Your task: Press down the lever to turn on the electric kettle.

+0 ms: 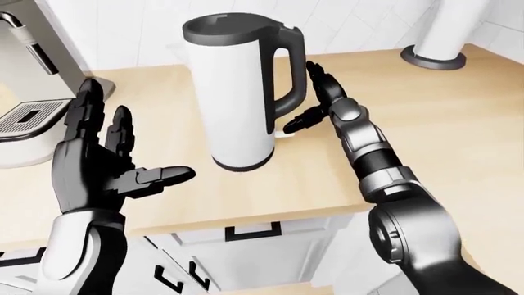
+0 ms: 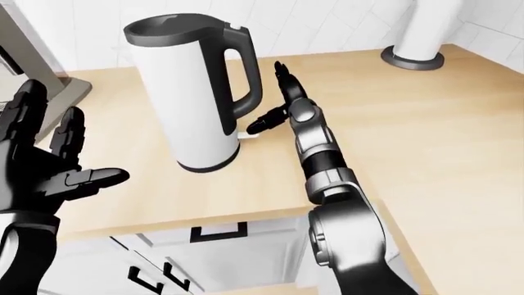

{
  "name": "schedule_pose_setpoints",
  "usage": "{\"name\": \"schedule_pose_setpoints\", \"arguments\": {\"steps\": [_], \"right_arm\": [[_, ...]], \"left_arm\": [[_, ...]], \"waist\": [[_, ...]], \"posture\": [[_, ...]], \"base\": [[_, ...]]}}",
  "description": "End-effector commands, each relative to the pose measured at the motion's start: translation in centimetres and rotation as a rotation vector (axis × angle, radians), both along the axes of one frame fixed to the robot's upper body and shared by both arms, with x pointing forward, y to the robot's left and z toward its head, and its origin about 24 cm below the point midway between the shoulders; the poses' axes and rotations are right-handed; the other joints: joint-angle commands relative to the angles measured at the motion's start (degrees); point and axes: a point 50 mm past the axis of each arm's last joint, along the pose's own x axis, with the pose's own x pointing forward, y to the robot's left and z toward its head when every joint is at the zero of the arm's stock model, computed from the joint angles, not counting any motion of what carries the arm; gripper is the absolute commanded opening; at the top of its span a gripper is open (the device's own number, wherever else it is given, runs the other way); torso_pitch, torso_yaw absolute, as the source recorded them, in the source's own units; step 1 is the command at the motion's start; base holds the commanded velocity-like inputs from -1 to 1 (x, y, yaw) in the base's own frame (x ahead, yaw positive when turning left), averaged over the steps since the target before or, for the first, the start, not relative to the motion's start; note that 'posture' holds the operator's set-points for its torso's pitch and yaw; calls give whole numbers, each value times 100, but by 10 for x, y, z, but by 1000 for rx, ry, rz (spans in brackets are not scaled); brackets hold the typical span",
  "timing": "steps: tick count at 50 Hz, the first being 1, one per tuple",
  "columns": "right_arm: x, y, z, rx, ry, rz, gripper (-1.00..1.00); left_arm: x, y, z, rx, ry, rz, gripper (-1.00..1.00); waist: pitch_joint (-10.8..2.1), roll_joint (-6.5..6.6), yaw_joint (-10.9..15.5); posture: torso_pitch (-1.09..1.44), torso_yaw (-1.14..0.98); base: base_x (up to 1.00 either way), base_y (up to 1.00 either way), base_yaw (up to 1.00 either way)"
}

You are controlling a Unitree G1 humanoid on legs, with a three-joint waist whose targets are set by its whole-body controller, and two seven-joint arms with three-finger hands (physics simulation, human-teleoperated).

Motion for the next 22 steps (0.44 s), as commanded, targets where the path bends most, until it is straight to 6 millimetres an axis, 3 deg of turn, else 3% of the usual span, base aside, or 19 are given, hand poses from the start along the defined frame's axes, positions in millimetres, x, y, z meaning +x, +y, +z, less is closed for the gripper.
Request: {"name": "schedule_pose_setpoints", "arguments": {"steps": [1,22], "right_arm": [[1,3,20,-19,-69,10,100],[2,5,15,-24,-50,19,100]], "left_arm": [[-4,-1,12,16,-72,-1,100],[-4,0,13,17,-73,1,100]], "waist": [[-115,17,-3],[-135,25,-6]], "posture": [[0,0],[0,0]], "base": [[0,0,0],[0,0,0]]}}
